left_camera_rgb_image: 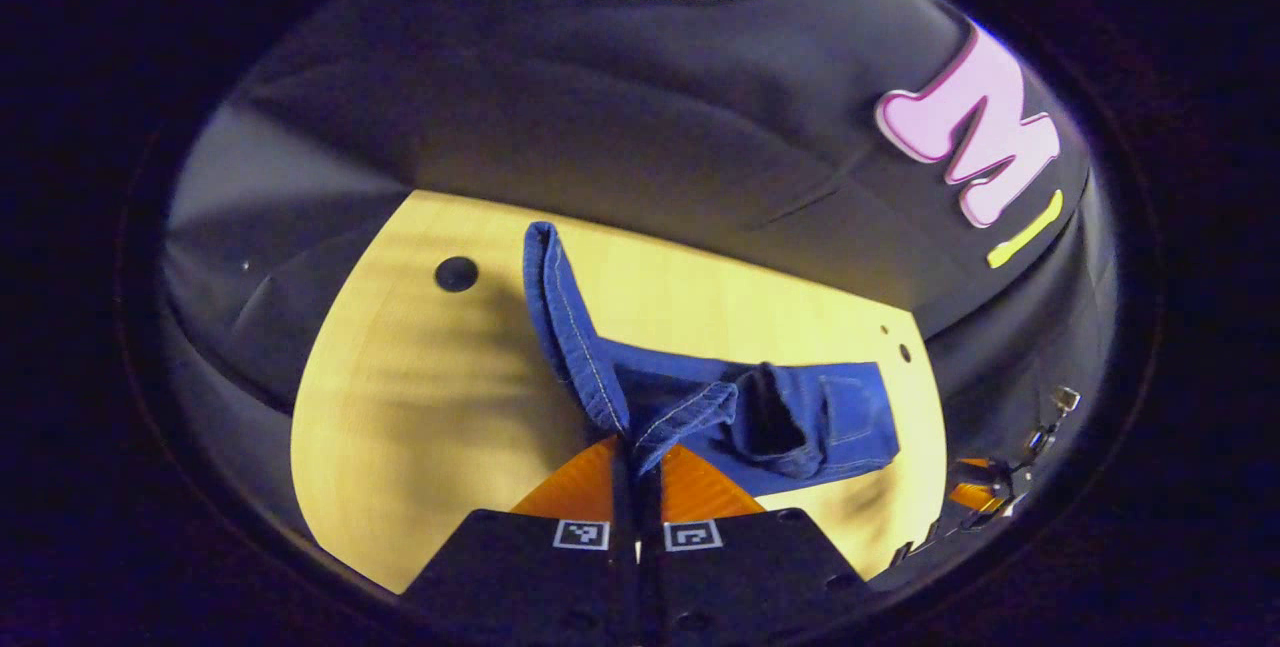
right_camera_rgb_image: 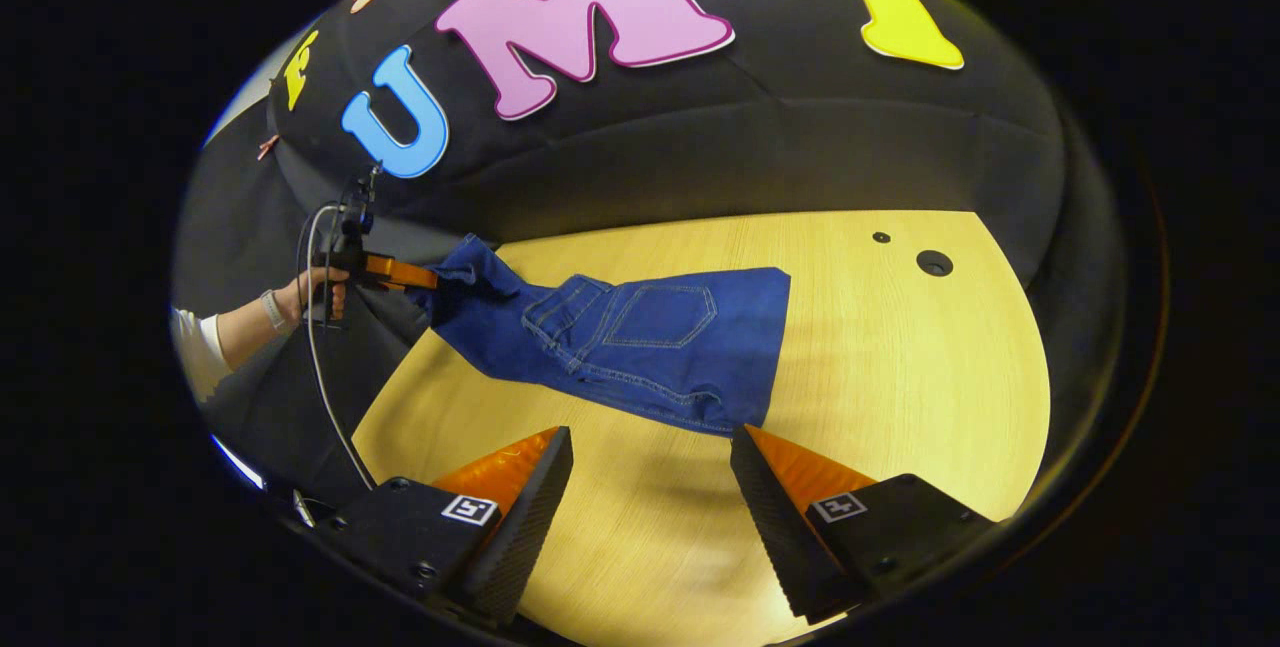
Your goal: Grasp the waist and the cuffs of the jeans and fold them to make the two legs overlap; first hold the waist and fold one-third of the jeans toward the cuffs, then hold the cuffs and fold the remaining one-third in the same direction to finish folding.
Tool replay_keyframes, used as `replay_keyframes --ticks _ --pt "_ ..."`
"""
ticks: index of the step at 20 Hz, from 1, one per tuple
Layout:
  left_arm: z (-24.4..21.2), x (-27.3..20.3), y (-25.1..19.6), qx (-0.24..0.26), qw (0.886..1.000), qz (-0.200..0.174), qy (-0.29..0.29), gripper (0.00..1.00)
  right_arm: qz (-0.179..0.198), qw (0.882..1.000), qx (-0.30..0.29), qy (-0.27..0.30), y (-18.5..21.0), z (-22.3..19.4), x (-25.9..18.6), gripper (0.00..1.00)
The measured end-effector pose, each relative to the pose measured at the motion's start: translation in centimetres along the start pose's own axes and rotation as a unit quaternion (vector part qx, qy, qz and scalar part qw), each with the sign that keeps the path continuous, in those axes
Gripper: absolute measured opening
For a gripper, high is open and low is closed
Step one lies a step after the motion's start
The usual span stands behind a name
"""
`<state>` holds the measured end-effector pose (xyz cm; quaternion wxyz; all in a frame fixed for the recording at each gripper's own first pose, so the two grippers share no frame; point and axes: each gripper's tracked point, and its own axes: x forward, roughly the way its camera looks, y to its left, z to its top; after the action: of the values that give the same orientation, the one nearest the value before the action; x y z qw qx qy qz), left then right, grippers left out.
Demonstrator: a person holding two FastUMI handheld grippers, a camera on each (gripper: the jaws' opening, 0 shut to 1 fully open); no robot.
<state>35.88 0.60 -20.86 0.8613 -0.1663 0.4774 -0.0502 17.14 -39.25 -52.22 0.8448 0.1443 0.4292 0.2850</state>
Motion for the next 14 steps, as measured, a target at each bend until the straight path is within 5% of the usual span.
replay_keyframes --ticks 7,11,14 --pt "2.6 2.2 -19.8 0.076 0.988 -0.135 -0.013 0.06 -0.011 1.000 0.003 -0.023 -0.8 -0.3 -3.2 0.98" --pt "0.4 8.0 -25.9 0.133 0.980 -0.149 0.015 0.06 -0.035 0.999 0.003 -0.033 -3.0 -0.7 -6.2 0.97" --pt "-5.2 14.7 -25.1 0.178 0.977 -0.093 0.076 0.06 -0.047 0.998 0.018 -0.041 -4.9 -1.0 -7.9 0.97"
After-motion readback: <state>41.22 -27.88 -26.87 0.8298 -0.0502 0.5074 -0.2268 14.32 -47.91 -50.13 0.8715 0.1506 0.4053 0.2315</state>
